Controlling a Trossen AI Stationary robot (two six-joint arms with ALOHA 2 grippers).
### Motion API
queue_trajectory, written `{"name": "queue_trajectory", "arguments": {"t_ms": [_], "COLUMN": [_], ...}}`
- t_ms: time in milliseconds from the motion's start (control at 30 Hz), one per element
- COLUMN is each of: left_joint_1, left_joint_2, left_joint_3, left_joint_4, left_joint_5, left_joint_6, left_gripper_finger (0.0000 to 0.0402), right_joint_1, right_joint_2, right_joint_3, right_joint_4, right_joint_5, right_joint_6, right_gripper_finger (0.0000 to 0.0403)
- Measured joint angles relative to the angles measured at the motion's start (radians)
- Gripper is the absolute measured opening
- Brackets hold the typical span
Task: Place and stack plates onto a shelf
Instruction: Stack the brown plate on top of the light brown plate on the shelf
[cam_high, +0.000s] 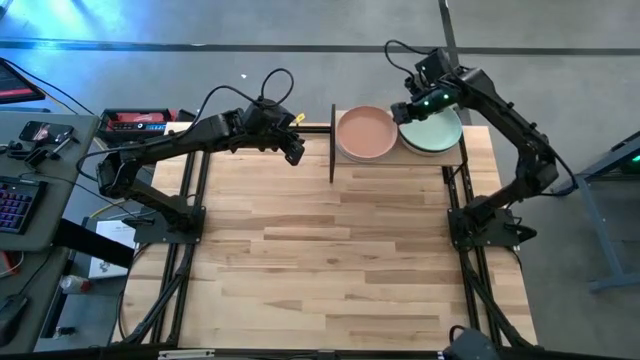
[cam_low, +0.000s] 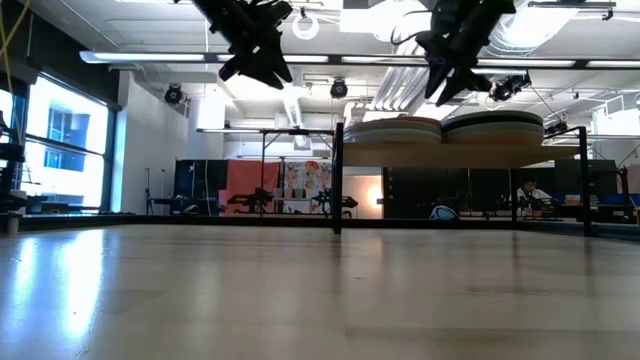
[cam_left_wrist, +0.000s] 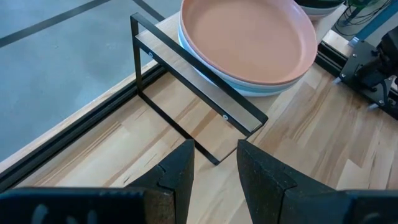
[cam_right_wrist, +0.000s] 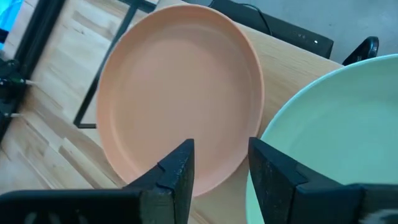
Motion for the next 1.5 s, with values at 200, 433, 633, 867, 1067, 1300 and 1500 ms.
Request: {"name": "queue_trajectory", "arguments": {"t_ms": [200,433,633,867,1067,1300,1500], "left_joint_1": [0.0,-0.001,-0.001,-0.001,-0.001,-0.001,-0.001], "left_joint_2": [0.0,0.0,0.0,0.0,0.0,0.0,0.0], "left_joint_3": [0.0,0.0,0.0,0.0,0.0,0.0,0.0], "left_joint_4": [0.0,-0.019,-0.031,-0.033,-0.036,-0.066,-0.083], "left_joint_5": [0.0,0.002,0.014,0.053,0.053,0.053,0.059], "left_joint_6": [-0.001,-0.001,-0.028,-0.034,-0.034,-0.034,-0.034], "left_gripper_finger": [0.011,0.011,0.011,0.011,0.011,0.011,0.011], "right_joint_1": [0.029,0.109,0.148,0.199,0.21,0.21,0.21], "right_joint_2": [-0.02,-0.015,0.026,0.092,0.128,0.16,0.16], "right_joint_3": [0.0,0.0,0.0,0.0,0.0,-0.001,-0.001], "right_joint_4": [-0.001,-0.004,-0.052,-0.066,-0.07,-0.07,-0.057], "right_joint_5": [0.001,0.043,0.149,0.187,0.187,0.187,0.161], "right_joint_6": [0.023,0.019,0.055,0.064,0.066,0.071,0.059], "right_gripper_finger": [0.0129,0.0129,0.0129,0.0129,0.0129,0.0129,0.0129]}}
